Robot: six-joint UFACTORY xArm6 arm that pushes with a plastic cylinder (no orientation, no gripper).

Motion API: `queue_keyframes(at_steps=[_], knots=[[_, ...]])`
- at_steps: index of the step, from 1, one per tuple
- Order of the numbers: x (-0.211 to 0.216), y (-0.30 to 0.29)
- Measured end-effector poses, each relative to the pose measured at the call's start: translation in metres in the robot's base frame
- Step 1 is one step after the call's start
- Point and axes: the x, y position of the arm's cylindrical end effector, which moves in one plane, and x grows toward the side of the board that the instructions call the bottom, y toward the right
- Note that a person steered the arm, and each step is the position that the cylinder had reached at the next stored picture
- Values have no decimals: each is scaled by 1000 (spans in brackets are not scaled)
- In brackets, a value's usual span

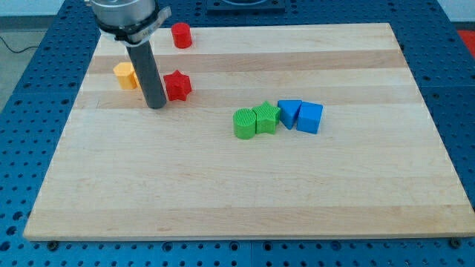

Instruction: Move the red star right to the yellow heart

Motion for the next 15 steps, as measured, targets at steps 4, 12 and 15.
queue_keyframes(at_steps=[4, 12, 15], knots=[[-23, 28], [-41, 42], [-64, 125]])
